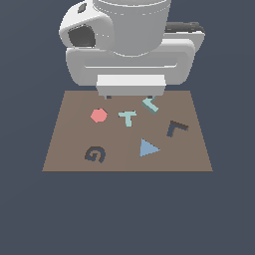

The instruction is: Insert a designated object into the corresponding slot on a board.

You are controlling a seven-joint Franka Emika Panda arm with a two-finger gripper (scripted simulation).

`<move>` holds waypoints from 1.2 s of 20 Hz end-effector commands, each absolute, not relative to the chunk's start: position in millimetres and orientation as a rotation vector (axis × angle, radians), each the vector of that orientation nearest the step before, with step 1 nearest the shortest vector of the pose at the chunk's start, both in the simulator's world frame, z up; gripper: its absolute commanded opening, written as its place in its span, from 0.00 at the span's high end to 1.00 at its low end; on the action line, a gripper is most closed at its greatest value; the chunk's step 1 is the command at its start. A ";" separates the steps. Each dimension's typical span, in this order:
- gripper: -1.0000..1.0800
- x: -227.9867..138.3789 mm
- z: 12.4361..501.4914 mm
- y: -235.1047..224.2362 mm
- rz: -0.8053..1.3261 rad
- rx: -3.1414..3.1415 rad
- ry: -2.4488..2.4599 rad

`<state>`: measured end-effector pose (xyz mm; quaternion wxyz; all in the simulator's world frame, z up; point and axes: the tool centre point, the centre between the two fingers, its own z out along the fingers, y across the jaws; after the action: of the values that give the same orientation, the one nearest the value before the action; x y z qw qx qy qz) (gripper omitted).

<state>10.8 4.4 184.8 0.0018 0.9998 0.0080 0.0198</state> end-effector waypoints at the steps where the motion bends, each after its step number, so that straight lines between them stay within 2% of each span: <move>1: 0.04 10.8 184.8 4.4 0.062 3.137 0.025; 14: 0.04 -2.6 155.1 30.8 0.049 3.126 0.288; 24: 0.04 -42.8 95.7 74.4 0.022 3.037 0.809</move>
<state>-35.6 68.5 104.8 -0.0003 0.9728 0.2315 0.0083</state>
